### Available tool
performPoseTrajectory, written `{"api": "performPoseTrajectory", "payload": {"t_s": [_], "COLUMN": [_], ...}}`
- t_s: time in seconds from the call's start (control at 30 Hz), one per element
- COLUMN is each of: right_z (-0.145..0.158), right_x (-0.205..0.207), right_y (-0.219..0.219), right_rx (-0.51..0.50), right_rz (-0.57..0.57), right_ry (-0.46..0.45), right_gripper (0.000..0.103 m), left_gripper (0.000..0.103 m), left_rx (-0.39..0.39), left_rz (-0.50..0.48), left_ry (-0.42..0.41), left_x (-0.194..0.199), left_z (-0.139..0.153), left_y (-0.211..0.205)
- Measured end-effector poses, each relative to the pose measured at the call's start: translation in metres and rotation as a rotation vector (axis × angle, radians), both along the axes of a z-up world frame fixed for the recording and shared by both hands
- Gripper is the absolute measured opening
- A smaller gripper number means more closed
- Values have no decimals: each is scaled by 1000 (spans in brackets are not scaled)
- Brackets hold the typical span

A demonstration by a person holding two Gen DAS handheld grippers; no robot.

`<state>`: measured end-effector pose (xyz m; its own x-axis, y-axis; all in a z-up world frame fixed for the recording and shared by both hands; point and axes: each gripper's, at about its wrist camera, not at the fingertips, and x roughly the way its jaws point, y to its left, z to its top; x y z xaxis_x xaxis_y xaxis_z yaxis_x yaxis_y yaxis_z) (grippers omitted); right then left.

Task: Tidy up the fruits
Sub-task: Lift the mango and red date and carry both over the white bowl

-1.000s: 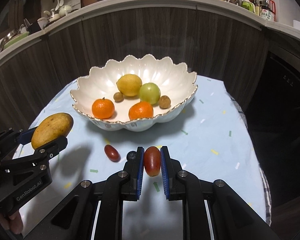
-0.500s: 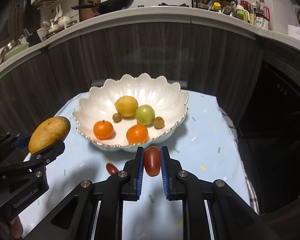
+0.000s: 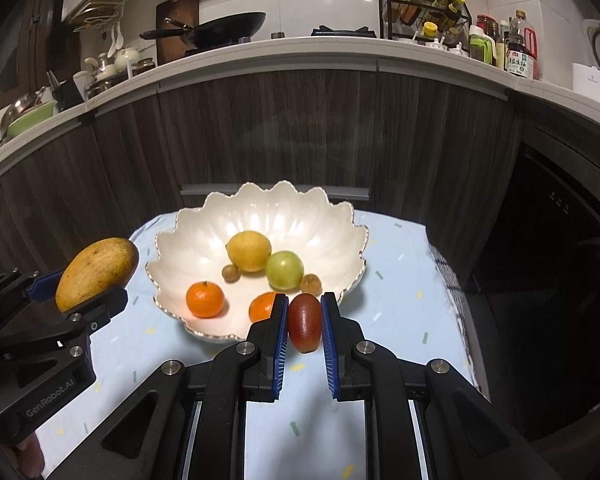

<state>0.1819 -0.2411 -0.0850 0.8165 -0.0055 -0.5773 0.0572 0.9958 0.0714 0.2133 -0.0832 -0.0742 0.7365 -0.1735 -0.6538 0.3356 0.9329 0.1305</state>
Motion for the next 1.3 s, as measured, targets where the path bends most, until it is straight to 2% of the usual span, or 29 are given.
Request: {"api": "performPoseTrajectory", "payload": {"t_s": [0.53, 1.3], "right_z": [13, 6], "right_x": [22, 75], "right_y": [-8, -16], "right_rx": [7, 4], "right_rz": [-1, -6], "right_ry": [-15, 0], "right_gripper": [17, 17], "left_gripper": [47, 47], "left_rx": [-7, -12], "left_rz": [-5, 0], "left_ry": [-20, 3], "left_x": [25, 79], "left_z": [18, 6], "left_y": [-6, -14]}}
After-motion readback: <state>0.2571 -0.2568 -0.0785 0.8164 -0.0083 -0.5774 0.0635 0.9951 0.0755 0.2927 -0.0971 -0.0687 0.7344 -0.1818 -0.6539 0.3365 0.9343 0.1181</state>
